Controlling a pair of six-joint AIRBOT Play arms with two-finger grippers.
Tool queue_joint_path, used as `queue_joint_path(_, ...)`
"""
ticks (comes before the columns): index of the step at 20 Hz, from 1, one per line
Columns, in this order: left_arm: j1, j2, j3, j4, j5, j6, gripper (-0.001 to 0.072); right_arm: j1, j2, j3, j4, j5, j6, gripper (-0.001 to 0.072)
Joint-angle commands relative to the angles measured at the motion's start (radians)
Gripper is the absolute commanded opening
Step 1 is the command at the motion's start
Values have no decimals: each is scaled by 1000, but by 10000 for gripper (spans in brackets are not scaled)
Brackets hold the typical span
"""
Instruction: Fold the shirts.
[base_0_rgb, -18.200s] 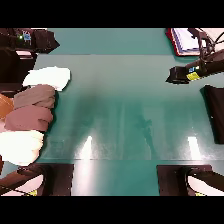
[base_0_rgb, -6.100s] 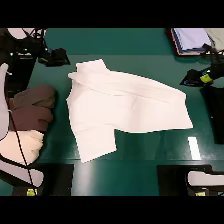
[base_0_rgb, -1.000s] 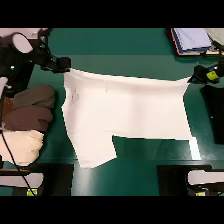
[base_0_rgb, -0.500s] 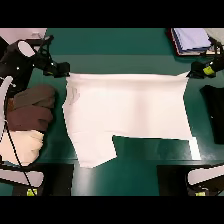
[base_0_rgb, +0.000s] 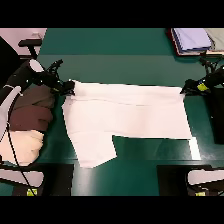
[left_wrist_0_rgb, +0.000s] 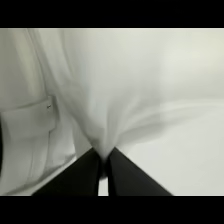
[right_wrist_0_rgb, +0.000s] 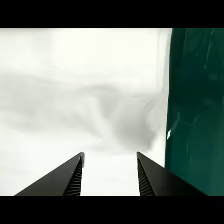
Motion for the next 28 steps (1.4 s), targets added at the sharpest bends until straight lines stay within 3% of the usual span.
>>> queue_joint_path(1,0,16,-21,-19,-31,19,444,-9,27,-26,48,19,0,390)
queue_joint_path(6,1,186,-102,56,-127,25,432,-62,169,-26,39,123,0,389)
queue_joint_path(12,-2,566,-607,40,-148,-67,432,-79,342,-26,39,116,0,389)
queue_joint_path(16,-2,769,-838,-9,-131,-148,432,-60,362,-26,48,108,0,388)
queue_joint_path(21,-2,817,-970,-116,-51,-146,432,-48,362,-26,47,109,0,387)
queue_joint_path(25,-2,817,-1044,-269,60,-74,431,-48,362,-26,47,115,0,387)
queue_joint_path(28,-2,817,-1078,-283,84,-61,431,-49,362,-26,46,116,0,387)
